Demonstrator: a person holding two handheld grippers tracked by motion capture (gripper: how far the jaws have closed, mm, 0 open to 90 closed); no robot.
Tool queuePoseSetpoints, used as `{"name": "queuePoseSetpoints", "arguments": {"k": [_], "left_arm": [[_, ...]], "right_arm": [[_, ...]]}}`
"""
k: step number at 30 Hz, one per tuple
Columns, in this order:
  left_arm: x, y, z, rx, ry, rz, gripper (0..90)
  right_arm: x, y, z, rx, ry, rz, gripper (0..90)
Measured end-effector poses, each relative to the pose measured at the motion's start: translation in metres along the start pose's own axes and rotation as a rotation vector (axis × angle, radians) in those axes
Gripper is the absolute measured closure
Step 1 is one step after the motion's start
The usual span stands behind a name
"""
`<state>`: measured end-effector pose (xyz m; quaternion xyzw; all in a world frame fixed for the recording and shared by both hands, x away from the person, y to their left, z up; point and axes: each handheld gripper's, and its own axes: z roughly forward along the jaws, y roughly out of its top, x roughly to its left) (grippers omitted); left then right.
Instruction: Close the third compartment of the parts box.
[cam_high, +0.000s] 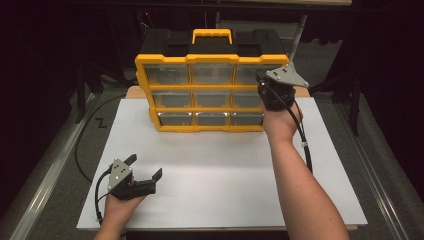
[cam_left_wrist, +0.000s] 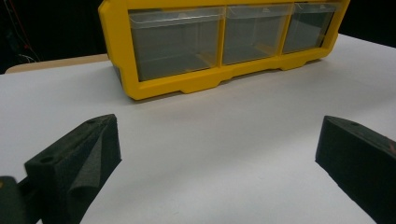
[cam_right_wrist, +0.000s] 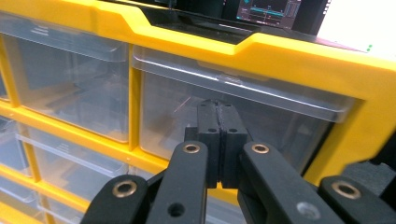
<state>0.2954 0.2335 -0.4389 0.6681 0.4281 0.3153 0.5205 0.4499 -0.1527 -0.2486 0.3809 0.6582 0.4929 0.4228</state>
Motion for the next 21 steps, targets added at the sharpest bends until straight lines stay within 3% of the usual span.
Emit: {"name": "queuePoseSetpoints", "arguments": {"k": [12,21], "left_arm": [[0.001,0.000,0.004,0.005,0.004,0.019,0.9],[-0.001,0.000,0.006,0.020,0.010,0.041,0.9]], "right_arm": [[-0.002,-0.013,-0.038,-0.015,0.055,0.029,90.0],[-0.004,-0.041,-0.067,-0.004,0.103,0.018,90.0]]}}
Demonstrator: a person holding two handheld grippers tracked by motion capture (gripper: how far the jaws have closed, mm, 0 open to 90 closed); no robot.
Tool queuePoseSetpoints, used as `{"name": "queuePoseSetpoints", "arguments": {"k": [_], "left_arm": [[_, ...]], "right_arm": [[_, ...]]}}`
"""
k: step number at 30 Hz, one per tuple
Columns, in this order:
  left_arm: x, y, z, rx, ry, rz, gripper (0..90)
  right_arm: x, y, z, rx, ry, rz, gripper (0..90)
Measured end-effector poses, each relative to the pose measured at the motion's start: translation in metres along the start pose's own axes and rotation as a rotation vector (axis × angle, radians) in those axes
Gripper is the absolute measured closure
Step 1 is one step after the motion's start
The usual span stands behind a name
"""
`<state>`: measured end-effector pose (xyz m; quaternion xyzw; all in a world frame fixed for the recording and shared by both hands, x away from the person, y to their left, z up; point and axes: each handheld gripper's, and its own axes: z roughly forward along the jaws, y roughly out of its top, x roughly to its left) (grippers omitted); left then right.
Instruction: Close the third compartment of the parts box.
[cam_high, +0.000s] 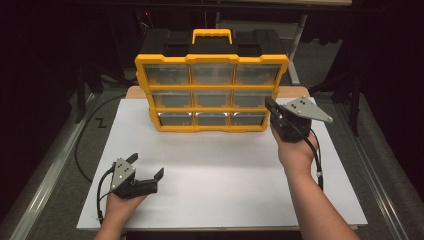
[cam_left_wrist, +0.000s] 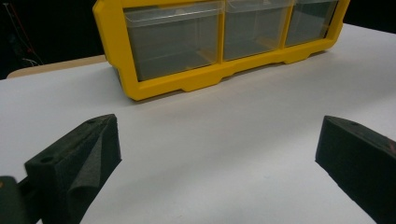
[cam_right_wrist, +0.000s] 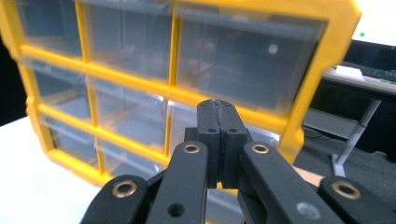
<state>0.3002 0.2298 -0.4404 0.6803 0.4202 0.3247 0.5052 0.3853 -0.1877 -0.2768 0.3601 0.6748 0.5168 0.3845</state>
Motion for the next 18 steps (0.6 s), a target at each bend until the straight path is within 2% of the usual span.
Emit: {"name": "queuePoseSetpoints", "arguments": {"k": [4,5,7,18], "left_arm": [[0.000,0.000,0.001,0.005,0.002,0.006,0.9],[0.000,-0.001,0.001,0.007,0.003,0.005,0.9],[0.000,-0.001,0.001,0.007,0.006,0.005,0.9],[-0.001,-0.001,0.001,0.009,0.006,0.010,0.9]], "right_arm": [[-0.003,-0.019,-0.007,0.019,0.009,0.004,90.0],[-0.005,-0.030,-0.009,0.034,0.012,0.010,90.0],[-0.006,-0.035,-0.009,0.041,0.013,0.014,90.0],[-0.010,-0.104,-0.011,0.170,0.022,0.036,90.0]]}}
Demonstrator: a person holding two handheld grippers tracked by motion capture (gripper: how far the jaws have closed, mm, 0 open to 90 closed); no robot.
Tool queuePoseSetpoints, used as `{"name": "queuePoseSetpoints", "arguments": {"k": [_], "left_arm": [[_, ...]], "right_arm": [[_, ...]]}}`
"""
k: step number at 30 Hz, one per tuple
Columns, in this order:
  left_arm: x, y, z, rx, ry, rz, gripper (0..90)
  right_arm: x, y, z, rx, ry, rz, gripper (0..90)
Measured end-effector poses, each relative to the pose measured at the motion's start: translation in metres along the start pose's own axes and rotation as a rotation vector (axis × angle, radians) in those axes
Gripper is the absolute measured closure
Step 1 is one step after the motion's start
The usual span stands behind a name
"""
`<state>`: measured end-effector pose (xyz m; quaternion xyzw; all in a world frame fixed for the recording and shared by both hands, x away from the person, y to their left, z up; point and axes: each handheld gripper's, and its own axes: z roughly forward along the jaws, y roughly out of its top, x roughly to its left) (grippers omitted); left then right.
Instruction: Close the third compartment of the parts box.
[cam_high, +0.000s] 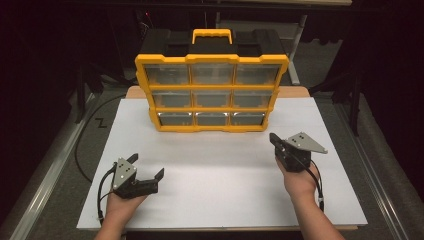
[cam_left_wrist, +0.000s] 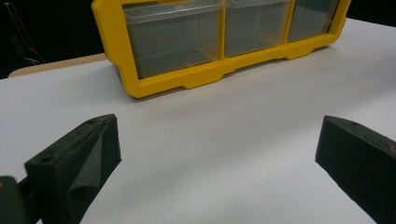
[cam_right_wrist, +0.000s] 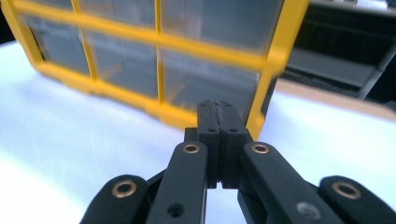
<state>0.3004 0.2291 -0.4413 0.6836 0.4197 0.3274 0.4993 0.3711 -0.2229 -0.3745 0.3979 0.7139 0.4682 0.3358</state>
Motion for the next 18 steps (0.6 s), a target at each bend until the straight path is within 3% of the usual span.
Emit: {"name": "queuePoseSetpoints", "arguments": {"k": [6,11,15,18], "left_arm": [[0.000,0.000,-0.001,-0.002,-0.003,-0.005,0.9],[0.000,0.001,-0.003,-0.009,-0.002,-0.016,0.9],[0.000,0.001,-0.004,-0.014,-0.005,-0.016,0.9],[-0.001,0.001,-0.003,-0.008,-0.006,-0.016,0.9]], "right_arm": [[-0.006,-0.032,-0.009,0.043,0.008,0.024,90.0],[-0.012,-0.057,-0.030,0.064,0.033,0.070,90.0],[-0.015,-0.061,-0.047,0.038,0.023,0.079,90.0],[-0.019,-0.063,-0.047,0.045,0.006,0.085,90.0]]}}
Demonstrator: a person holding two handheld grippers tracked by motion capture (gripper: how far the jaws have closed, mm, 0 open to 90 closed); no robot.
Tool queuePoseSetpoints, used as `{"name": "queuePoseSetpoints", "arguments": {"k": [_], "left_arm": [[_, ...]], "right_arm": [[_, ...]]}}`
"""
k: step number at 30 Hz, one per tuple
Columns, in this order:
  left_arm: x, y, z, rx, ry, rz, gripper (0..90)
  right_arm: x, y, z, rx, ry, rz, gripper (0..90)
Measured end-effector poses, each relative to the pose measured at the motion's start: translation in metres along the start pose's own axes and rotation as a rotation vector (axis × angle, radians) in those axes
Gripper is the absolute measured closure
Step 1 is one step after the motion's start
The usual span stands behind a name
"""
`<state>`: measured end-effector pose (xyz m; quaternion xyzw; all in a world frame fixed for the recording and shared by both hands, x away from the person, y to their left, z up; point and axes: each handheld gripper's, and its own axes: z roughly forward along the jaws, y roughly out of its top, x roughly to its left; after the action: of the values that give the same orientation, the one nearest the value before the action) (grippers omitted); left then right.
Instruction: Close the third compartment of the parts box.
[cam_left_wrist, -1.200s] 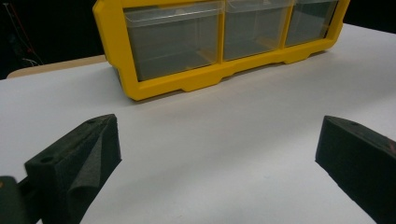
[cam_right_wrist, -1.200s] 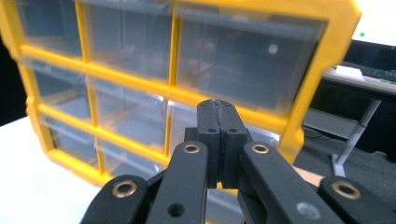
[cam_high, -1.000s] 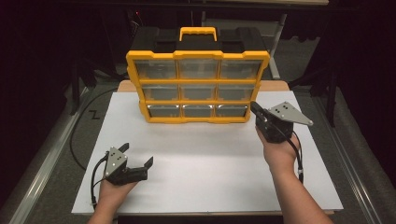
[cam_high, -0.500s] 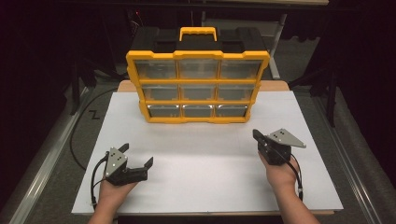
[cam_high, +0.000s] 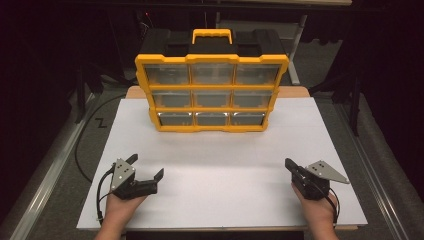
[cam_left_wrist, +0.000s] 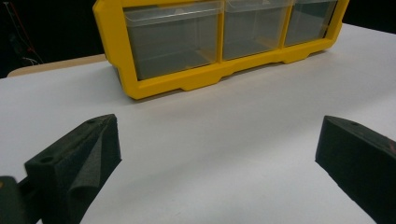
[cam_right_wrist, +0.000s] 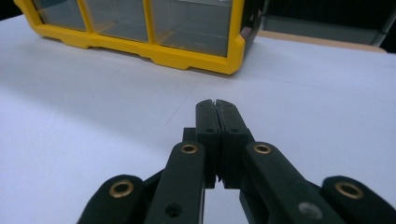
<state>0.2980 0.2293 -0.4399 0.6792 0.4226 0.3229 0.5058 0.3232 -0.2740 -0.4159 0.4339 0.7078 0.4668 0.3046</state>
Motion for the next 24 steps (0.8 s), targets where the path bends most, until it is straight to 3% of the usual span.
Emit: {"name": "queuePoseSetpoints", "arguments": {"k": [2,7,10,12,14,16,17,18,19,24], "left_arm": [[-0.001,0.000,0.000,0.005,0.002,-0.001,0.9],[-0.001,0.000,-0.001,0.001,0.002,0.001,0.9],[-0.001,-0.001,0.000,0.006,0.003,-0.002,0.9],[-0.001,-0.001,0.001,0.008,-0.001,0.003,0.9],[-0.001,-0.001,0.001,0.007,-0.002,0.004,0.9],[-0.001,-0.001,0.000,0.007,-0.001,0.002,0.9],[-0.001,-0.001,0.000,0.006,0.000,0.000,0.9],[-0.001,-0.001,0.000,0.006,0.000,-0.001,0.9],[-0.001,0.000,0.000,0.005,0.001,-0.001,0.9],[-0.001,0.000,0.000,0.005,0.000,-0.001,0.9]], "right_arm": [[-0.001,-0.001,0.003,0.004,0.006,0.030,90.0],[0.006,-0.002,0.008,0.025,0.031,-0.009,85.9],[0.006,-0.002,0.012,0.046,0.012,-0.014,74.1],[0.002,-0.004,0.017,0.079,0.045,0.016,64.6],[0.002,-0.005,0.019,0.087,0.046,0.016,62.5],[-0.001,-0.007,0.022,0.097,0.052,0.023,52.4],[-0.001,-0.007,0.022,0.097,0.052,0.023,52.4],[-0.002,-0.008,0.021,0.090,0.054,0.028,45.3],[-0.002,-0.008,0.021,0.090,0.054,0.028,45.3],[-0.002,-0.008,0.019,0.075,0.075,0.031,25.1]]}}
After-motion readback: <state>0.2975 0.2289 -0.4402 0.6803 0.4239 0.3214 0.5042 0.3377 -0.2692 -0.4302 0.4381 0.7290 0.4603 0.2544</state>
